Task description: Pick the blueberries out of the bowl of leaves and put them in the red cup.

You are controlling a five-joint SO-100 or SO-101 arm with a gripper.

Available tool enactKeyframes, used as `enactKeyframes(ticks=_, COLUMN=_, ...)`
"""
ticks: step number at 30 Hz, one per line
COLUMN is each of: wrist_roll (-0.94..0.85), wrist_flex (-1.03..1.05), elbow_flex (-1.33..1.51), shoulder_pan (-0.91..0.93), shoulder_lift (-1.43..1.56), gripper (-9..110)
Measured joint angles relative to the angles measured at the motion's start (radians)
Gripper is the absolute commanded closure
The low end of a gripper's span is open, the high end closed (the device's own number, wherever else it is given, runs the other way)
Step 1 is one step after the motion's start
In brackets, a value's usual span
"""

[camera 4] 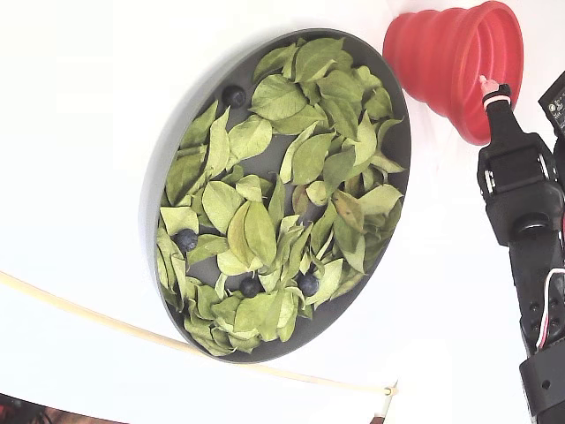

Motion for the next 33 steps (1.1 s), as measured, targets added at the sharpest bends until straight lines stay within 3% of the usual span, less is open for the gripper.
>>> enactKeyframes(ticks=33, wrist_roll=0.012, wrist_flex=0.057, elbow_flex=0.138, shoulder_pan=0.0, shoulder_lift=0.11, gripper=84)
